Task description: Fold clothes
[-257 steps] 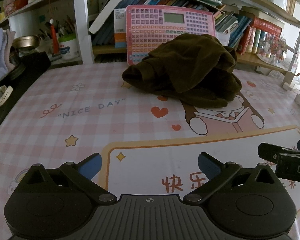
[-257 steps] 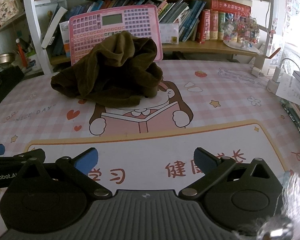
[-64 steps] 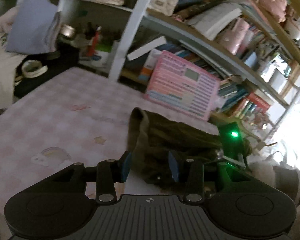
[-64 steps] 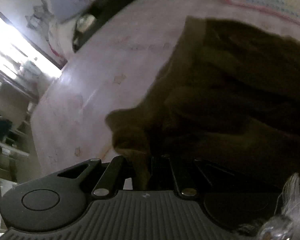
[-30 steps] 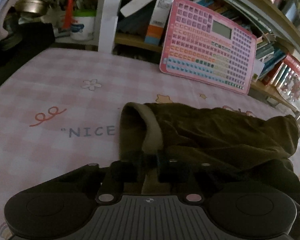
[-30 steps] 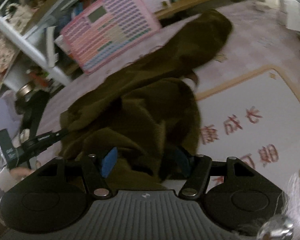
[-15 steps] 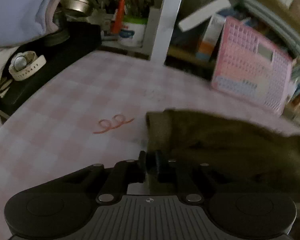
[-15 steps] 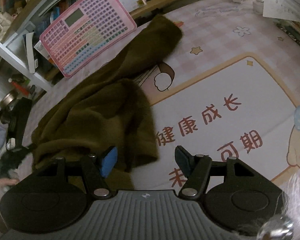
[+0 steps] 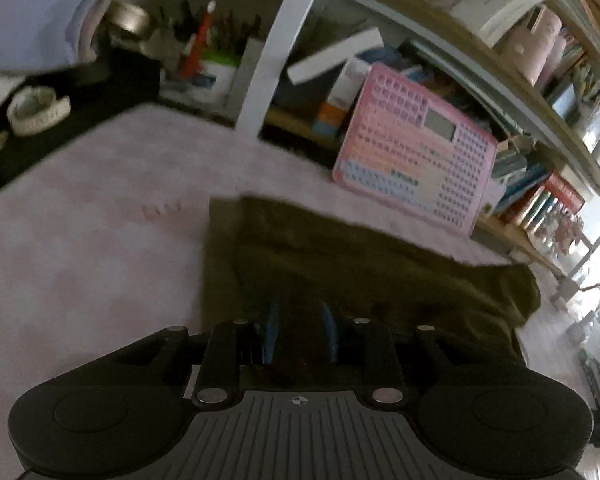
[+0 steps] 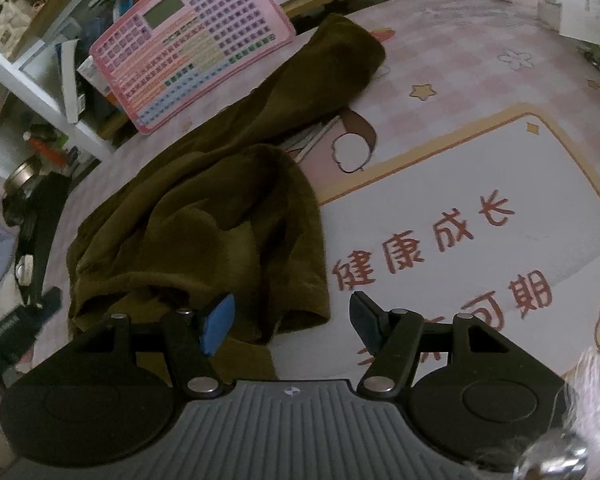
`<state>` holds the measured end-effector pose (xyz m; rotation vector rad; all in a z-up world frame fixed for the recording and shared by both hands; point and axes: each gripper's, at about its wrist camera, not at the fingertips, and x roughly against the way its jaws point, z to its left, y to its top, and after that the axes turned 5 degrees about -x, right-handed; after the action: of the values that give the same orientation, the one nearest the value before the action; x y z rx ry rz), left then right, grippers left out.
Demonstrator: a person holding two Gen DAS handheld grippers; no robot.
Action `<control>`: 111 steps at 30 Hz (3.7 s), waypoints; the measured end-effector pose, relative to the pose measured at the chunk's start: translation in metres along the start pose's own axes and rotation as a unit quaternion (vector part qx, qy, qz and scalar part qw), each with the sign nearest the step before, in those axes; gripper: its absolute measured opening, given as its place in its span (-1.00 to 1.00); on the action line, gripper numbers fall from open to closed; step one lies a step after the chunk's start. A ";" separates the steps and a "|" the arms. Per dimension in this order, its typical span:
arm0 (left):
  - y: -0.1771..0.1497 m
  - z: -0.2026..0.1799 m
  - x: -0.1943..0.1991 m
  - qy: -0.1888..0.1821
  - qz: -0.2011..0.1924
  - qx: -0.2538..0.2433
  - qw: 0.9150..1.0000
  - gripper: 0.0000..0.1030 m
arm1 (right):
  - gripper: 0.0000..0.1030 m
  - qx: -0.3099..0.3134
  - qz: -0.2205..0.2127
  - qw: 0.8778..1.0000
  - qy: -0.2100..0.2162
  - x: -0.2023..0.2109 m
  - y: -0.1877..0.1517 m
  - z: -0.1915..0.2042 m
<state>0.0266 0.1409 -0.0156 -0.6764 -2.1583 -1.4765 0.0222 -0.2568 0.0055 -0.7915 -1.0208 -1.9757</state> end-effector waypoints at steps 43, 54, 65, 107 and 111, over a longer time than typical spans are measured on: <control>-0.018 0.012 -0.005 0.026 0.054 0.017 0.998 -0.52 | -0.79 0.073 -0.217 0.969 -0.093 0.085 0.085 -0.013; -0.017 0.006 -0.008 0.044 0.059 0.010 0.997 -0.51 | 0.15 0.055 -0.137 0.980 -0.131 0.031 0.077 -0.045; -0.017 0.006 -0.008 0.041 0.062 -0.002 0.997 -0.51 | 0.08 0.031 -0.043 0.980 -0.191 -0.003 0.021 -0.085; -0.017 0.058 0.013 0.018 0.080 0.086 0.993 -0.22 | -0.30 0.049 -0.100 0.968 -0.223 0.014 -0.048 -0.055; -0.016 0.047 0.003 0.009 0.094 0.064 0.993 -0.18 | -0.29 0.062 -0.102 0.967 -0.225 0.010 -0.048 -0.054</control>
<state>0.0103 0.1806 -0.0416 -0.7935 -2.0907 -1.2320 -0.0328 -0.2880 -0.0311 -1.1343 -1.5271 -1.9174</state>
